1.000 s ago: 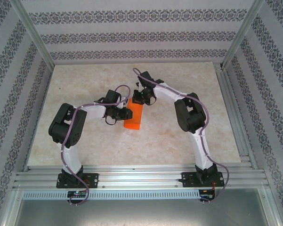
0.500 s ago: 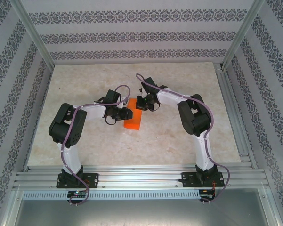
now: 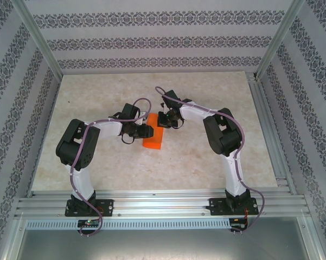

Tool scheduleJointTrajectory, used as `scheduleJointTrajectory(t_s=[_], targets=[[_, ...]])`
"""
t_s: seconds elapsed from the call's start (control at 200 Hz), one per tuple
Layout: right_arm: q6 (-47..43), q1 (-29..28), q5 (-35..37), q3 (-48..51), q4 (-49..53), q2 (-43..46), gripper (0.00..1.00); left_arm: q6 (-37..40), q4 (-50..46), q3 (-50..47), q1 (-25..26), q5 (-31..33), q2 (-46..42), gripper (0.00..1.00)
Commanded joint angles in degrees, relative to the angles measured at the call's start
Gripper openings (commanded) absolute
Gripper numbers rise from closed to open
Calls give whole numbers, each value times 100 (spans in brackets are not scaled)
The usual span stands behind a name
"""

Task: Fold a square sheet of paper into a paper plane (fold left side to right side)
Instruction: Hold the square sheet of paper at the center of the table, then first fold the square sheet of paper in half at the center of the table.

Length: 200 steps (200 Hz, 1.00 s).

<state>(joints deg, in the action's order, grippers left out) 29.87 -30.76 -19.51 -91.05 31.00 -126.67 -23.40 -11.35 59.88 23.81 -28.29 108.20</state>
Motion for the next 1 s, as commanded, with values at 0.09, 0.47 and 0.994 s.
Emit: scheduleJointTrajectory(t_s=[0.09,0.47,0.994], targets=[[-157,-105,421,-25,534,-367,5,202,-886,-404,113,-4,-31,40],[-114,-109,466,-80,590,-393,6,133,-712,-1106,170,-161,-429,41],[-111,-158,604,-212,740,-457,5,57,-382,-1580,378,-586,-754,44]])
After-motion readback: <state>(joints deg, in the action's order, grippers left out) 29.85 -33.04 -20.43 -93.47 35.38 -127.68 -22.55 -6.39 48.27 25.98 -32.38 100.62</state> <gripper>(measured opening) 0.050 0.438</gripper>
